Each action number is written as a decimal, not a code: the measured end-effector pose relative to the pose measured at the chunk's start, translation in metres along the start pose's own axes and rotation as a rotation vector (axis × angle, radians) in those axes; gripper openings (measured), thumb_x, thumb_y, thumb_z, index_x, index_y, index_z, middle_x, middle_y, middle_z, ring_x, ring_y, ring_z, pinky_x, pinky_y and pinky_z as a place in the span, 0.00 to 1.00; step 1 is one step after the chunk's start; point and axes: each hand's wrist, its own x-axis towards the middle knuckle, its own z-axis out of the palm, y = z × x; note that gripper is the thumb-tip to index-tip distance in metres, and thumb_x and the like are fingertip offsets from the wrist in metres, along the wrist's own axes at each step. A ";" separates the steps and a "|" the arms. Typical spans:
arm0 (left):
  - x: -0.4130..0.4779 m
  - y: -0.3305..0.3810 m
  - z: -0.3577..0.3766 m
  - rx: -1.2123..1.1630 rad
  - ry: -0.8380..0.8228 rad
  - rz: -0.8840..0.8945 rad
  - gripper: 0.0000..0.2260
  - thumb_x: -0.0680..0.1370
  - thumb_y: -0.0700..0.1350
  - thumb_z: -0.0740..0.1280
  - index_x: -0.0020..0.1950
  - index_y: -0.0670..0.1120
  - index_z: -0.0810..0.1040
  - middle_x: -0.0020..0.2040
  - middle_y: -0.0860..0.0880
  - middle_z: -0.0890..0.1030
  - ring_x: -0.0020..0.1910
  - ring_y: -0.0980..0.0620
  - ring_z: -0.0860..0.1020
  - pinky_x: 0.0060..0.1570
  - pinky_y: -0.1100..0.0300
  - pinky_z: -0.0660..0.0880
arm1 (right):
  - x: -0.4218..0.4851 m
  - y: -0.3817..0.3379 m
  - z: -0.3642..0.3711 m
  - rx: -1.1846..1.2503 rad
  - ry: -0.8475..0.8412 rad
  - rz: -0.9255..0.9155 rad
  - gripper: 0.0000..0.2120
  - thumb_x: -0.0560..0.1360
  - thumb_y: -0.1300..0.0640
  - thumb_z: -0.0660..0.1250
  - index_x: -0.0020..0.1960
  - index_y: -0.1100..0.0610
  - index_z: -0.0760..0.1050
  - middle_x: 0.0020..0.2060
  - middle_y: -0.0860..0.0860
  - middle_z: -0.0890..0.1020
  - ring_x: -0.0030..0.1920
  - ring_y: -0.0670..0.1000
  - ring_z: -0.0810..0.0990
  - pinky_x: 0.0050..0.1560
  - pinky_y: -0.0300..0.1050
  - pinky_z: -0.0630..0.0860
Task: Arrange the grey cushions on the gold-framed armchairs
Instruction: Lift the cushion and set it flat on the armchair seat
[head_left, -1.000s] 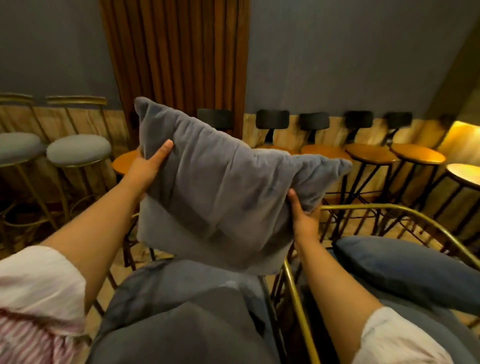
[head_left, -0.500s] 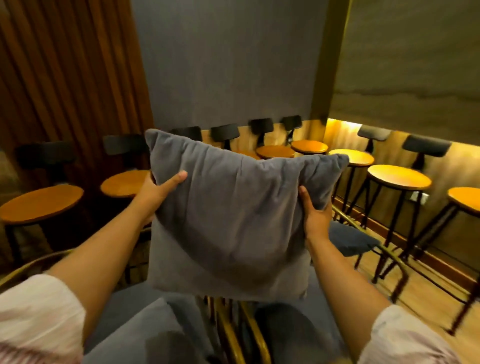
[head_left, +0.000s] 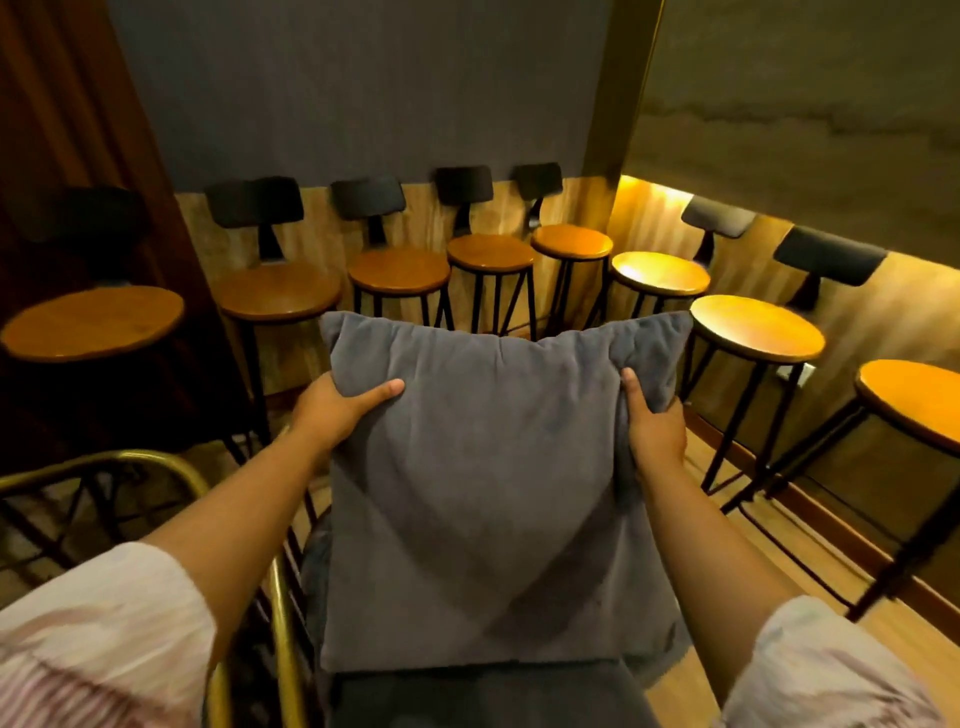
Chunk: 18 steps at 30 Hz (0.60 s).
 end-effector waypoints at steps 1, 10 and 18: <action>0.013 -0.004 0.010 0.031 -0.013 -0.006 0.43 0.62 0.64 0.74 0.72 0.46 0.67 0.70 0.43 0.73 0.67 0.39 0.72 0.63 0.45 0.72 | 0.015 0.006 0.008 -0.061 -0.010 -0.001 0.40 0.68 0.32 0.64 0.71 0.55 0.63 0.68 0.59 0.72 0.67 0.64 0.71 0.66 0.61 0.68; 0.049 -0.068 0.118 0.539 -0.210 -0.097 0.56 0.62 0.70 0.68 0.71 0.63 0.27 0.75 0.47 0.26 0.75 0.33 0.34 0.72 0.32 0.45 | 0.037 0.112 0.059 -0.679 -0.268 -0.159 0.39 0.73 0.31 0.48 0.76 0.44 0.35 0.78 0.52 0.41 0.78 0.53 0.39 0.74 0.66 0.42; 0.074 -0.081 0.124 0.558 -0.206 -0.138 0.54 0.62 0.71 0.67 0.72 0.64 0.29 0.76 0.47 0.27 0.75 0.33 0.34 0.72 0.33 0.45 | 0.051 0.123 0.078 -0.752 -0.251 -0.156 0.39 0.73 0.30 0.48 0.76 0.44 0.36 0.78 0.52 0.42 0.78 0.54 0.40 0.72 0.69 0.42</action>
